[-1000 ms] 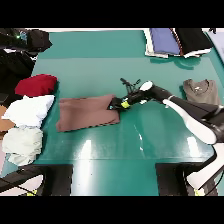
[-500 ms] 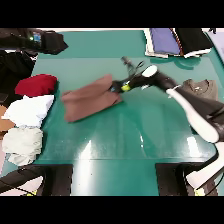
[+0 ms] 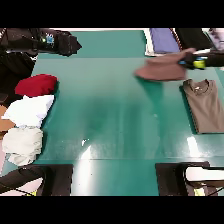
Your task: Fold the shirts.
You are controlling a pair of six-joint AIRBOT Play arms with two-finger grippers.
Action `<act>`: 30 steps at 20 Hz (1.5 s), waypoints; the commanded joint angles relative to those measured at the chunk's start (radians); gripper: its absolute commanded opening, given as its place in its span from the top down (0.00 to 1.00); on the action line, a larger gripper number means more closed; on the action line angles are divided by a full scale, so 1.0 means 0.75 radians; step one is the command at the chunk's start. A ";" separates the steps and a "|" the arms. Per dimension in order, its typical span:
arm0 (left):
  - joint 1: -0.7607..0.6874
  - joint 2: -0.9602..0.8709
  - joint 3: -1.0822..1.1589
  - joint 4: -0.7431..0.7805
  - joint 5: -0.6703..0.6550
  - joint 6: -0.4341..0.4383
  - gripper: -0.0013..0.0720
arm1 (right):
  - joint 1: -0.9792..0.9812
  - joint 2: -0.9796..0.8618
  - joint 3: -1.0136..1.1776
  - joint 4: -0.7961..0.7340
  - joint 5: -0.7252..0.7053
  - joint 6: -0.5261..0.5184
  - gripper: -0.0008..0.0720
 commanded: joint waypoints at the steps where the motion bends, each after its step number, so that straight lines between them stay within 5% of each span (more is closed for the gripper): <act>1: -0.006 -0.001 0.000 -0.004 0.042 -0.038 0.95 | -0.309 0.036 0.002 -0.024 -0.006 0.006 0.97; 12: -0.006 -0.001 -0.001 -0.004 0.008 -0.050 0.95 | -0.414 0.128 0.004 0.248 -0.264 -0.039 0.97; 19: -0.006 -0.001 -0.001 -0.003 -0.009 -0.045 0.95 | -0.507 0.268 0.002 0.238 -0.149 -0.100 0.97; 24: -0.006 -0.001 -0.001 0.002 -0.028 -0.034 0.95 | -0.541 0.358 -0.031 -0.021 0.023 -0.109 0.97; 30: -0.006 -0.001 -0.001 0.006 -0.049 0.002 0.95 | -0.541 0.563 -0.426 -0.287 0.067 -0.078 0.96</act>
